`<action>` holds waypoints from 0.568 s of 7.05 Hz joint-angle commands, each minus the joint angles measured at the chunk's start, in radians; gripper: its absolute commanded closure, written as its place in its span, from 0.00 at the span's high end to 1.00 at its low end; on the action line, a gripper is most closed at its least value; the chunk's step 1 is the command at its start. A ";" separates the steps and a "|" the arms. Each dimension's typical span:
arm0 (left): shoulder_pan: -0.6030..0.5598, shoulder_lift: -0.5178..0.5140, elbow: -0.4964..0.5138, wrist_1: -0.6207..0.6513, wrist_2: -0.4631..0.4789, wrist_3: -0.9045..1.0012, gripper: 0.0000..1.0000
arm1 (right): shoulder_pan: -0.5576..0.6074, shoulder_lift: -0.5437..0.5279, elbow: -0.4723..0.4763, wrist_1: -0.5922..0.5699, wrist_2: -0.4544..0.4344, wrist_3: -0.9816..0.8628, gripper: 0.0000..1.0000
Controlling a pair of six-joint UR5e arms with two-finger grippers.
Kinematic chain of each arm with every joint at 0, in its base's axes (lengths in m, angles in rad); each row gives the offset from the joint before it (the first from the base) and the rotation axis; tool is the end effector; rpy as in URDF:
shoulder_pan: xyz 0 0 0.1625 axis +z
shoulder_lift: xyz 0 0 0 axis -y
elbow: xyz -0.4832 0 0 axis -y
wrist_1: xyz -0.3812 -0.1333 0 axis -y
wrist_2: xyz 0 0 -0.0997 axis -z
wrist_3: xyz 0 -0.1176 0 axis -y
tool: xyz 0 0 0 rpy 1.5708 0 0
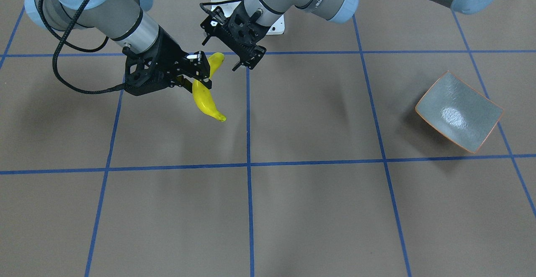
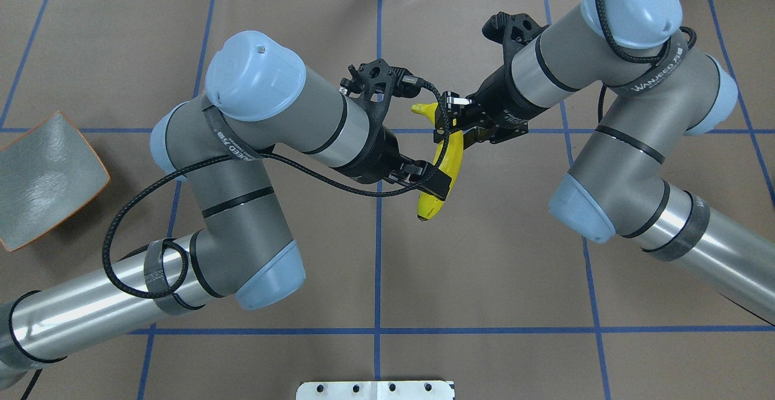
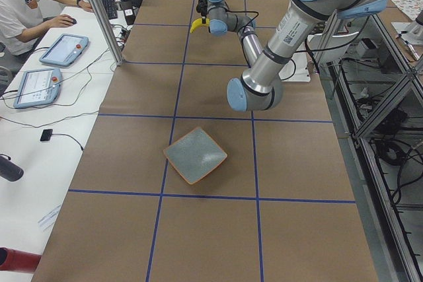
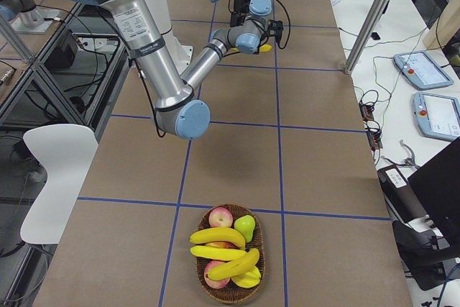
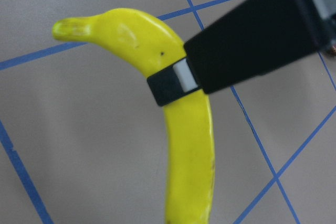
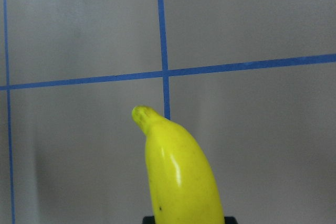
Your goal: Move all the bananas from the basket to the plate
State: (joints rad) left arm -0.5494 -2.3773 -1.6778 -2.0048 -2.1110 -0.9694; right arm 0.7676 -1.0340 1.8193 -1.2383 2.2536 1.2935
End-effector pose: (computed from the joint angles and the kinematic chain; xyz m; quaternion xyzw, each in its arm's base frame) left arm 0.5608 -0.4287 0.1202 0.1523 0.6180 0.1860 0.7486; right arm -0.4212 -0.4886 0.2585 0.0033 -0.5746 0.0217 0.8181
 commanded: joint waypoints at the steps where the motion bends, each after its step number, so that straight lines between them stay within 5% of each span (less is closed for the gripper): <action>1: 0.034 -0.006 0.004 -0.008 0.066 -0.003 0.98 | -0.005 0.015 0.000 0.005 0.007 0.019 0.00; 3: 0.040 -0.005 0.004 -0.014 0.066 -0.022 0.85 | -0.005 0.015 0.000 0.005 0.011 0.018 0.00; 4: 0.040 -0.005 0.006 -0.014 0.066 -0.022 0.66 | -0.005 0.017 0.000 0.005 0.018 0.020 0.00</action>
State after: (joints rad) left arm -0.5116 -2.3828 -1.6730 -2.0178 -2.0464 -0.9888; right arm 0.7625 -1.0181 1.8192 -1.2334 2.2653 1.3120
